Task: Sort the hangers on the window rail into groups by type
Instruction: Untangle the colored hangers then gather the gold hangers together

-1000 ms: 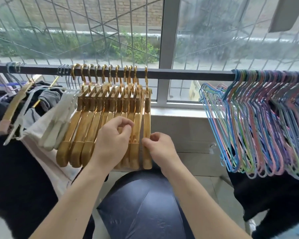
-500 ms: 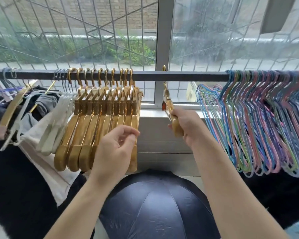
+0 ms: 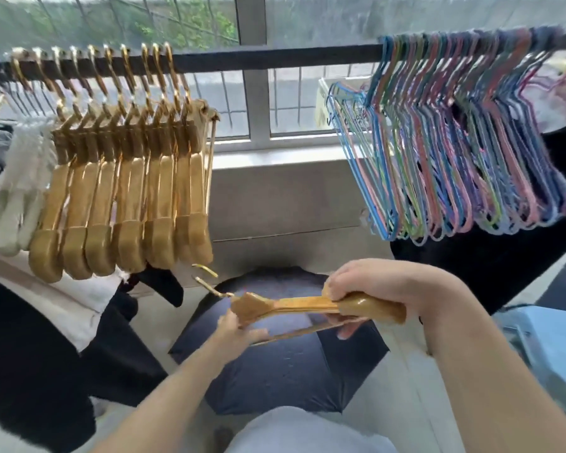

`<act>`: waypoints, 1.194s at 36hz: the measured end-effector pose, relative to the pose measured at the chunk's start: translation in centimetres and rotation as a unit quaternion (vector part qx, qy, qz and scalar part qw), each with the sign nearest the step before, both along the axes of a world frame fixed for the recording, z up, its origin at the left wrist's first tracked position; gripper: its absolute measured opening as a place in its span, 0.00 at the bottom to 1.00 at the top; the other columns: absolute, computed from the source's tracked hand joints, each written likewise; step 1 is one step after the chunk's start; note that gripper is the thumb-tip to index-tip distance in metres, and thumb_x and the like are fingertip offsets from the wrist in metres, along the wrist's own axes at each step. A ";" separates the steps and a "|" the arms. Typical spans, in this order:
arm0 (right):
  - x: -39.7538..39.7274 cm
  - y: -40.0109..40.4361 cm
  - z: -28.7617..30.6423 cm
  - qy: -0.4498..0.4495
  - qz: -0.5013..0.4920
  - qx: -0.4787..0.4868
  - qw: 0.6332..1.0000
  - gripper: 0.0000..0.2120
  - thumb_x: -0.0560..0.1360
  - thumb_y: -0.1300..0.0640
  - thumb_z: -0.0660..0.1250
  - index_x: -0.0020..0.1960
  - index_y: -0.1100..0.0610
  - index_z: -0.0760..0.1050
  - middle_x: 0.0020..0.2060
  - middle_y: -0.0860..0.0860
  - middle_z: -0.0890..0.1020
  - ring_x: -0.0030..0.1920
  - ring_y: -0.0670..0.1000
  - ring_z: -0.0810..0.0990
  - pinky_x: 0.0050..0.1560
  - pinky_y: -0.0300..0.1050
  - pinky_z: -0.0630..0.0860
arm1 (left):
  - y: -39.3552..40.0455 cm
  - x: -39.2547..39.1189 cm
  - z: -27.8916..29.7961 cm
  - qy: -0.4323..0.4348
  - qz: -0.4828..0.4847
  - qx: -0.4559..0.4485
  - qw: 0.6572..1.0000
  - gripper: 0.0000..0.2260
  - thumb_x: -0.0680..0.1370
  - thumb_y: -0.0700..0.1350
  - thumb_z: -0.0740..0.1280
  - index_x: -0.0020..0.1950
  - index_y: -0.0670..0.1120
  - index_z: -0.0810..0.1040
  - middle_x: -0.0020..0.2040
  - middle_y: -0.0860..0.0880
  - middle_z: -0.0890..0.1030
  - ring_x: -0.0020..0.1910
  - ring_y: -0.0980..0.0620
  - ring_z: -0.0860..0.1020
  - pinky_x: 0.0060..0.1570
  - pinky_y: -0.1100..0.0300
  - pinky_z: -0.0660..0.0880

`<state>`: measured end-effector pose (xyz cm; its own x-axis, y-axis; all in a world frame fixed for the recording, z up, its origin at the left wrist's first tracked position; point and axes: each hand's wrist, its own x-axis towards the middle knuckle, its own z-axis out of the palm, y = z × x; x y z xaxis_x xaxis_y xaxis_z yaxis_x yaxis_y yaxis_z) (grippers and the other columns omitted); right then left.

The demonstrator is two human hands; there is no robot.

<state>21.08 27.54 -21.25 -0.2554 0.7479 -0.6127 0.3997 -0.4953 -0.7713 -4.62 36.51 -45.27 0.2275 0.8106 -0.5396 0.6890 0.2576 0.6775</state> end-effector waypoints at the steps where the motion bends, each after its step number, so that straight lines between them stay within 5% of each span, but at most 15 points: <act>1: 0.3 -0.3 -0.3 0.035 -0.001 -0.006 0.999 0.15 0.71 0.55 0.63 0.45 0.67 0.79 0.41 0.61 0.81 0.44 0.58 0.82 0.56 0.58 0.82 | -0.7 -0.3 1.5 0.002 -0.002 0.008 1.000 0.24 0.67 0.57 0.77 0.58 0.46 0.80 0.51 0.50 0.81 0.51 0.52 0.78 0.51 0.55 0.74; 4: 1.4 -0.7 -1.7 0.139 -0.063 -0.023 0.988 0.13 0.78 0.58 0.63 0.46 0.68 0.79 0.43 0.62 0.81 0.45 0.57 0.80 0.55 0.60 0.80 | -2.2 -1.0 3.8 -0.008 0.007 -0.023 1.000 0.10 0.76 0.50 0.70 0.43 0.44 0.80 0.37 0.46 0.77 0.37 0.50 0.75 0.39 0.55 0.69; 7: 3.1 -0.5 -4.0 0.280 -0.197 -0.057 0.938 0.19 0.81 0.52 0.62 0.48 0.67 0.80 0.47 0.63 0.82 0.49 0.59 0.82 0.53 0.57 0.81 | -3.2 -1.7 3.6 -0.018 0.037 -0.036 0.999 0.13 0.77 0.52 0.68 0.43 0.42 0.83 0.38 0.45 0.83 0.39 0.49 0.77 0.39 0.57 0.70; 10: 4.1 -0.4 -6.7 0.316 -0.289 -0.065 0.901 0.25 0.83 0.43 0.61 0.56 0.68 0.77 0.48 0.63 0.81 0.53 0.63 0.81 0.52 0.57 0.83 | -4.3 -2.8 3.1 0.009 0.011 -0.071 0.997 0.17 0.84 0.49 0.64 0.43 0.40 0.84 0.38 0.44 0.85 0.39 0.49 0.80 0.40 0.60 0.76; 13: 3.9 -0.2 -9.8 0.318 -0.390 -0.091 0.859 0.28 0.84 0.40 0.58 0.61 0.66 0.77 0.51 0.63 0.82 0.56 0.62 0.81 0.45 0.55 0.84 | -4.3 -6.0 -1.1 0.035 -0.002 -0.071 0.997 0.19 0.82 0.55 0.64 0.38 0.45 0.81 0.34 0.47 0.85 0.37 0.45 0.83 0.52 0.45 0.82; 15: 3.8 0.0 -12.6 0.323 -0.458 -0.098 0.822 0.30 0.85 0.41 0.55 0.70 0.66 0.74 0.60 0.64 0.81 0.59 0.63 0.81 0.54 0.59 0.81 | -4.4 -7.4 -2.0 0.035 0.020 -0.070 0.997 0.20 0.80 0.56 0.64 0.41 0.41 0.81 0.35 0.44 0.85 0.37 0.41 0.84 0.51 0.41 0.82; 17: 3.2 0.4 -14.9 0.309 -0.494 -0.115 0.805 0.29 0.86 0.43 0.54 0.75 0.64 0.68 0.66 0.65 0.77 0.63 0.65 0.78 0.65 0.62 0.75 | -5.7 -6.7 1.8 0.037 0.058 -0.071 0.995 0.19 0.83 0.52 0.63 0.46 0.37 0.82 0.34 0.44 0.84 0.31 0.47 0.83 0.41 0.53 0.84; 19: 2.4 0.5 -16.4 0.253 -0.471 -0.133 0.834 0.25 0.86 0.47 0.56 0.75 0.63 0.66 0.66 0.65 0.76 0.62 0.64 0.78 0.70 0.61 0.71 | -6.3 -5.5 3.7 0.024 0.072 -0.076 0.994 0.16 0.85 0.46 0.62 0.50 0.34 0.81 0.34 0.44 0.84 0.27 0.52 0.82 0.31 0.62 0.78; 22: -0.3 0.1 -17.2 0.184 -0.411 -0.155 0.879 0.20 0.85 0.52 0.59 0.72 0.63 0.69 0.61 0.63 0.78 0.57 0.62 0.80 0.67 0.60 0.73 | -6.7 -3.7 4.7 0.005 0.073 -0.049 0.996 0.11 0.83 0.45 0.65 0.52 0.38 0.79 0.39 0.45 0.85 0.35 0.49 0.83 0.35 0.57 0.78; 27: -5.0 0.0 -15.4 0.139 -0.286 -0.146 0.937 0.15 0.83 0.52 0.64 0.66 0.59 0.76 0.62 0.59 0.80 0.58 0.61 0.83 0.55 0.55 0.80 | -6.6 0.8 5.8 -0.064 0.049 -0.048 0.996 0.05 0.75 0.43 0.67 0.45 0.45 0.71 0.39 0.46 0.73 0.35 0.48 0.73 0.39 0.49 0.76; 31: -6.7 0.1 -12.6 0.159 -0.203 -0.078 0.963 0.12 0.80 0.48 0.68 0.57 0.54 0.84 0.52 0.53 0.85 0.54 0.55 0.84 0.61 0.53 0.79 | -6.2 5.1 8.0 -0.116 0.075 -0.011 0.990 0.05 0.78 0.41 0.64 0.53 0.47 0.76 0.53 0.45 0.80 0.44 0.52 0.82 0.37 0.58 0.80; 35: -6.8 0.4 -9.5 0.139 -0.222 -0.010 0.965 0.15 0.83 0.45 0.62 0.59 0.51 0.83 0.53 0.49 0.86 0.58 0.50 0.83 0.66 0.56 0.77 | -6.4 7.7 11.7 -0.193 0.118 -0.011 0.974 0.07 0.85 0.43 0.57 0.60 0.46 0.73 0.60 0.44 0.77 0.52 0.53 0.80 0.31 0.68 0.76; 40: -5.9 0.3 -6.6 0.133 -0.250 0.050 0.958 0.17 0.84 0.42 0.60 0.60 0.51 0.81 0.46 0.48 0.87 0.53 0.49 0.85 0.52 0.49 0.81 | -4.9 9.4 15.8 -0.326 0.186 -0.132 0.917 0.18 0.84 0.51 0.56 0.58 0.38 0.79 0.43 0.44 0.82 0.47 0.47 0.81 0.45 0.52 0.78; 43: -4.6 0.5 -5.0 0.109 -0.229 0.087 0.963 0.12 0.83 0.52 0.63 0.61 0.57 0.79 0.46 0.53 0.87 0.50 0.51 0.85 0.58 0.54 0.81 | -3.6 9.9 17.6 -0.385 0.174 -0.178 0.889 0.14 0.78 0.48 0.63 0.53 0.39 0.80 0.39 0.43 0.79 0.45 0.45 0.79 0.54 0.48 0.75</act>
